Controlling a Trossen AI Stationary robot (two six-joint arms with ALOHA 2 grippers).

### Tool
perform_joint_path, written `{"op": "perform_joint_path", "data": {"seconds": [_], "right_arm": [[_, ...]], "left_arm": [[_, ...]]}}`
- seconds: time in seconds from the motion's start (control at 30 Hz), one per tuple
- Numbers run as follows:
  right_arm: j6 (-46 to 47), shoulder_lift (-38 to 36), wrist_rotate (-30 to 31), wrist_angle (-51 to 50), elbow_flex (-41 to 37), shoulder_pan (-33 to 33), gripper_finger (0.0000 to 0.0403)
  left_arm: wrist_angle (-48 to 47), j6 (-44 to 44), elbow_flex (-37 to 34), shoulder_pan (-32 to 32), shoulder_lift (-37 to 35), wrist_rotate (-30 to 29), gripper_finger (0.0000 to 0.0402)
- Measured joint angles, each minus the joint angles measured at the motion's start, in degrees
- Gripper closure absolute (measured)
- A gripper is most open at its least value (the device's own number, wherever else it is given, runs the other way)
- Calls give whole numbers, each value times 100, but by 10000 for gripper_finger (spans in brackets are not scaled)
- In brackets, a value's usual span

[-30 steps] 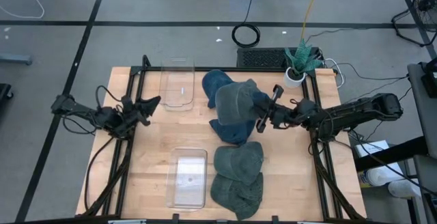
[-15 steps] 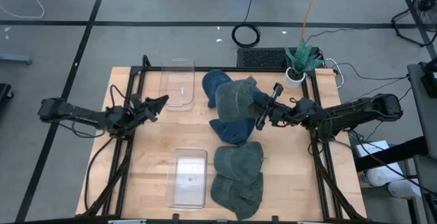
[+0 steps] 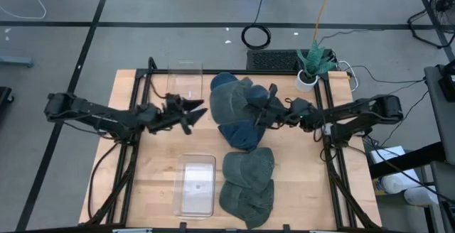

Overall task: Pick & Place hat
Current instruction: Put the top green cap into the top transparent bin

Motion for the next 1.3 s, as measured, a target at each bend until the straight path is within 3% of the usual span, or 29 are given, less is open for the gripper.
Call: {"op": "perform_joint_path", "data": {"seconds": [0.2,0.47,0.6,0.77,0.8,0.93,1.1,1.3], "right_arm": [[-158,218,400,1,132,-2,403],[-168,227,396,100,142,46,403],[-57,225,357,216,144,92,403],[55,225,367,257,144,168,402],[60,227,377,257,144,195,400],[280,223,364,296,149,293,389],[1009,127,436,178,178,304,366],[2231,-226,504,-1751,655,114,326]], "left_arm": [[-504,266,688,-95,595,8,139],[-645,431,785,-114,726,-84,170],[-639,448,785,-114,715,-99,233],[-636,508,785,-98,715,-27,372],[-658,543,785,-96,673,-20,383],[-966,744,783,-92,317,-46,383],[-1636,695,783,-83,-402,-525,391],[-3012,-45,783,-83,-1136,-664,392]]}}
